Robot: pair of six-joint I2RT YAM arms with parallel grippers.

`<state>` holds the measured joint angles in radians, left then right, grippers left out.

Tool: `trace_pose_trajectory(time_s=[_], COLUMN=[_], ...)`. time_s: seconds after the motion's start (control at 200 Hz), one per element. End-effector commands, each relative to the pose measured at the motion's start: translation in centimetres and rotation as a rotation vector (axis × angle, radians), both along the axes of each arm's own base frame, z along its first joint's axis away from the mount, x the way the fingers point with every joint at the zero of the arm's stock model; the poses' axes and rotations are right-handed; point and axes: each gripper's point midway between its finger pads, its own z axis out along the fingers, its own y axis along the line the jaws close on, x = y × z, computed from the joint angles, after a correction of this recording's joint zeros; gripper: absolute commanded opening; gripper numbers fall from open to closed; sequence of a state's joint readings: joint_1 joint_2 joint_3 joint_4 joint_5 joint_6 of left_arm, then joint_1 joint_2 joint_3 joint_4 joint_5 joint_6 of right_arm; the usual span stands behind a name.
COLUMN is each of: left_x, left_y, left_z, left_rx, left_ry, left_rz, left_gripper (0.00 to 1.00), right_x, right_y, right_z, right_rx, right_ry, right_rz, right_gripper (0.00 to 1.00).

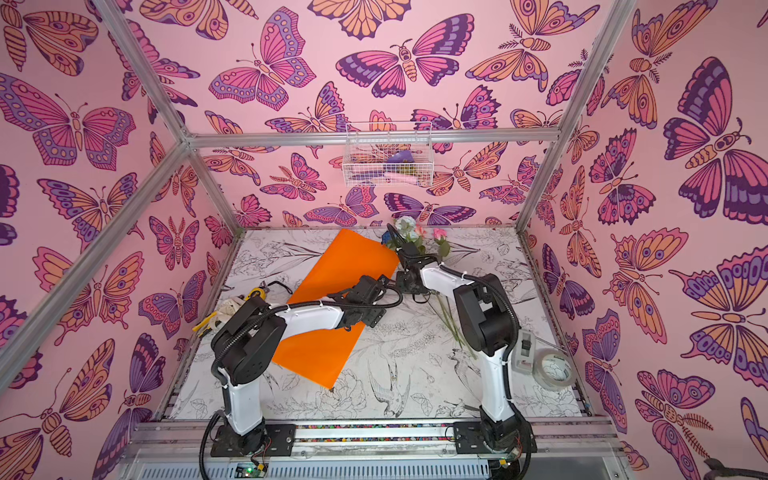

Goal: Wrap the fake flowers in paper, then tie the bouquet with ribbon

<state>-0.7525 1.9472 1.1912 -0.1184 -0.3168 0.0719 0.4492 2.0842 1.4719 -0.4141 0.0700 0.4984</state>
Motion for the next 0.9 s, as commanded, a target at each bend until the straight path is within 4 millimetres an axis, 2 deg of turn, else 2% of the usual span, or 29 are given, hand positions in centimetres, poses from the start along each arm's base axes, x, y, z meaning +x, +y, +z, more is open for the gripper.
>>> trace_pose_trajectory(time_s=[0.0, 0.17, 0.39, 0.536, 0.601, 0.826, 0.896], left_x=[0.5, 1.4, 1.4, 1.5, 1.5, 2.5, 2.7], left_y=[0.9, 1.6, 1.8, 1.8, 1.8, 1.8, 2.0], left_z=[-0.7, -1.2, -2.2, -2.8, -2.7, -1.0, 0.0], left_rx=[0.075, 0.148, 0.182, 0.194, 0.190, 0.202, 0.204], left_ry=[-0.004, -0.027, -0.013, 0.002, 0.001, -0.047, -0.071], left_rz=[0.019, 0.039, 0.039, 0.043, 0.049, 0.072, 0.090], left_gripper=[0.86, 0.79, 0.67, 0.49, 0.37, 0.00, 0.00], right_x=[0.5, 0.9, 0.8, 0.8, 0.8, 0.8, 0.8], right_y=[-1.8, -3.2, -3.0, -2.7, -2.7, -2.3, -1.9], right_z=[-0.3, -1.0, -0.8, -0.3, -0.2, 0.5, 0.6], right_rx=[-0.026, -0.019, 0.017, 0.041, 0.044, 0.077, 0.094], right_ry=[0.020, 0.038, 0.027, 0.011, 0.006, -0.016, -0.016], right_rz=[-0.053, -0.090, -0.092, -0.085, -0.083, -0.073, -0.064], right_gripper=[0.22, 0.22, 0.22, 0.22, 0.22, 0.22, 0.22])
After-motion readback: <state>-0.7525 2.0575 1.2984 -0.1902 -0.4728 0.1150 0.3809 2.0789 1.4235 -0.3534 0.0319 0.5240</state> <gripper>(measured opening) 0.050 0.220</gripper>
